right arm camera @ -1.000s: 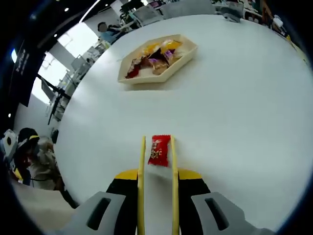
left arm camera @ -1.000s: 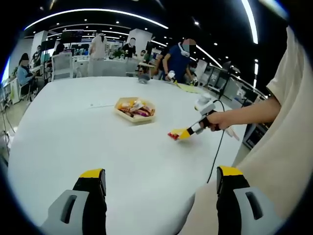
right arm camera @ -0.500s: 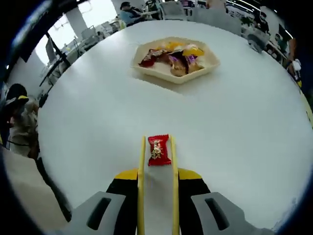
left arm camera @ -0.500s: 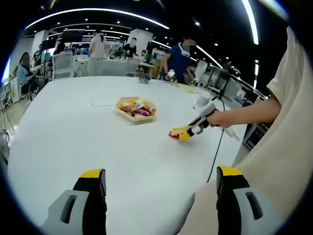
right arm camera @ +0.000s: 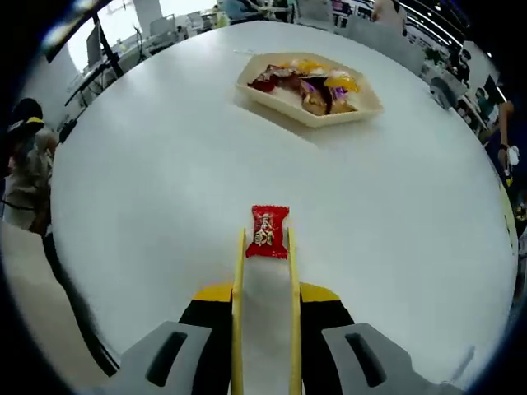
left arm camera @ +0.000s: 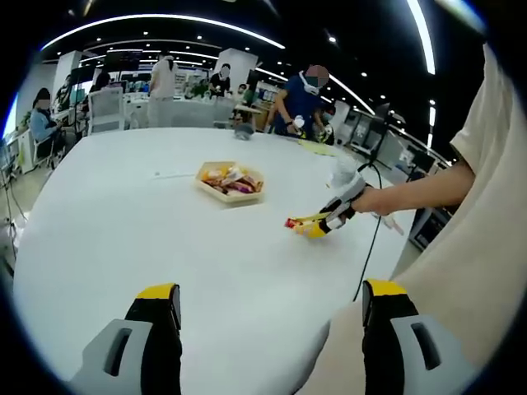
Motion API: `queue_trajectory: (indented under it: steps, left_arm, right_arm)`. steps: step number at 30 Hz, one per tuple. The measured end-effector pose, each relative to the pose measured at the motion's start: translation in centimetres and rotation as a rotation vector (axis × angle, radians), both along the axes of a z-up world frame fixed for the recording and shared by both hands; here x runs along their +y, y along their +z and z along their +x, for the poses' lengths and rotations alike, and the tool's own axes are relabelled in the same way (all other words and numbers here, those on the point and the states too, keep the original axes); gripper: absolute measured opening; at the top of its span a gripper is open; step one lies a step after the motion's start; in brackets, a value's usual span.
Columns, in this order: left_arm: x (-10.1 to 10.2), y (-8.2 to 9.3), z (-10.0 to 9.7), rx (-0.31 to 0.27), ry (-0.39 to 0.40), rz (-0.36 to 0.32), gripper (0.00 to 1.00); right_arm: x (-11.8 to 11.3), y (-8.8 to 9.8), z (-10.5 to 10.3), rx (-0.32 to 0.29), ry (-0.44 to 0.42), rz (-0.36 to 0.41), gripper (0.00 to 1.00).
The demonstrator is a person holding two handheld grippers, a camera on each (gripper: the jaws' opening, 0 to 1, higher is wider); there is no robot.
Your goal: Place the target food into the container with the food tongs after gripping and lifting it, then release it inside without dropping or visibly crushing the food.
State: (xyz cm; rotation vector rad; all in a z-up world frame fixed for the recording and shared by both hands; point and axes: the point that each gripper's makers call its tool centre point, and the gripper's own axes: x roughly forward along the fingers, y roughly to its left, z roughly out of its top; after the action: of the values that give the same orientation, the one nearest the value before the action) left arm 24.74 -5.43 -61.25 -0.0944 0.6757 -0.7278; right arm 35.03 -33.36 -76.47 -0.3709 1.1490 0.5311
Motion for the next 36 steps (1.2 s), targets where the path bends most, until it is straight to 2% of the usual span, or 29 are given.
queue_trajectory:
  steps: [10,21,28,36]
  left_arm:
    - [0.1,0.4,0.4,-0.015,0.02,-0.015,0.92]
    - [0.2,0.4,0.3,-0.014,0.02,-0.013,0.92]
    - [0.2,0.4,0.4,-0.014,0.017,-0.016,0.92]
    - [0.2,0.5,0.5,-0.014,0.015,-0.017,0.92]
  right_arm:
    - [0.1,0.0,0.5,-0.024,-0.032,0.011,0.26]
    - [0.7,0.1,0.7,-0.025,-0.016,0.018,0.26]
    - [1.0,0.0,0.6,-0.017,0.008,0.011,0.22]
    - [1.4,0.6,0.8,-0.048,-0.005,0.046,0.21]
